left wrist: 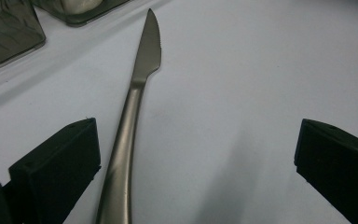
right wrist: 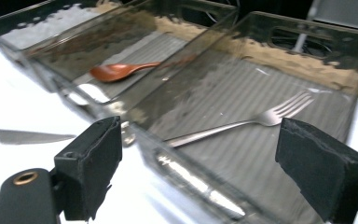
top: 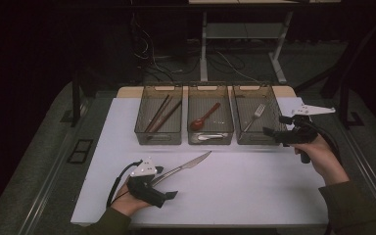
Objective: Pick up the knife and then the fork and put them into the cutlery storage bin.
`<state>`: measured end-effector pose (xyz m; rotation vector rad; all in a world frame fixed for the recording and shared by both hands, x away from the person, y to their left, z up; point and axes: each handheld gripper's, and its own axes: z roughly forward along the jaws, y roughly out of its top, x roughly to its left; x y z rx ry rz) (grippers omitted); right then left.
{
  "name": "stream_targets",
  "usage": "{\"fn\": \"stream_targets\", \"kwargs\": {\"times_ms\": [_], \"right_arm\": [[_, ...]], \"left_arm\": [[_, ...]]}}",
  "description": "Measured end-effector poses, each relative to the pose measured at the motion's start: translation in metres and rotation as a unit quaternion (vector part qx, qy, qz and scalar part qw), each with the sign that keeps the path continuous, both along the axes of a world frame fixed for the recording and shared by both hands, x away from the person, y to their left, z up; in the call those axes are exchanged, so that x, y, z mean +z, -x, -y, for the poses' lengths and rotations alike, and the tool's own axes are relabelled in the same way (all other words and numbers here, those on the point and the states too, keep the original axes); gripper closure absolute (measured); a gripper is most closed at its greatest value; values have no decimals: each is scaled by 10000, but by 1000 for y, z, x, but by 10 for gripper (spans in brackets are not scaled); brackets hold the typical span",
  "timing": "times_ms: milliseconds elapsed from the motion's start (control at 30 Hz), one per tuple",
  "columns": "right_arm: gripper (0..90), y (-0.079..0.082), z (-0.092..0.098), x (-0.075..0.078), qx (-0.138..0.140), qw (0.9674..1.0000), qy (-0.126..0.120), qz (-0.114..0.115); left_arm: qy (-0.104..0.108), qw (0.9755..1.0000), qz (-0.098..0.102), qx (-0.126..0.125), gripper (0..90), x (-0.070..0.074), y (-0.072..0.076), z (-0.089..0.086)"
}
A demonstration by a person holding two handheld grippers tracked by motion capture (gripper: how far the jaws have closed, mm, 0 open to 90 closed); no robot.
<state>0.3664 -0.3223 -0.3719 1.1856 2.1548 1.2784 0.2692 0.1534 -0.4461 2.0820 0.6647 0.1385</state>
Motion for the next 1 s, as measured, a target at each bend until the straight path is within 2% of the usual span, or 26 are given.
{"fn": "stream_targets", "kwargs": {"times_ms": [233,367,500,600,900,1000], "right_arm": [[142,28,-9,-12,201,9996,-191,-12],[142,41,-14,-23,323,9994,-95,-25],[143,53,-18,-33,398,9990,-155,-113],[143,63,-20,-41,455,9988,-100,-124],[142,86,-16,-60,345,9992,-138,-174],[142,93,-16,-64,430,9988,-181,-162]], "left_arm": [[5,10000,16,4,0,1,0,0],[17,10000,21,-5,0,1,1,1],[45,10000,60,-14,0,2,2,2],[34,10000,61,5,0,3,1,1],[-21,9999,94,89,0,4,1,1],[-28,9998,115,146,0,5,0,1]]}}
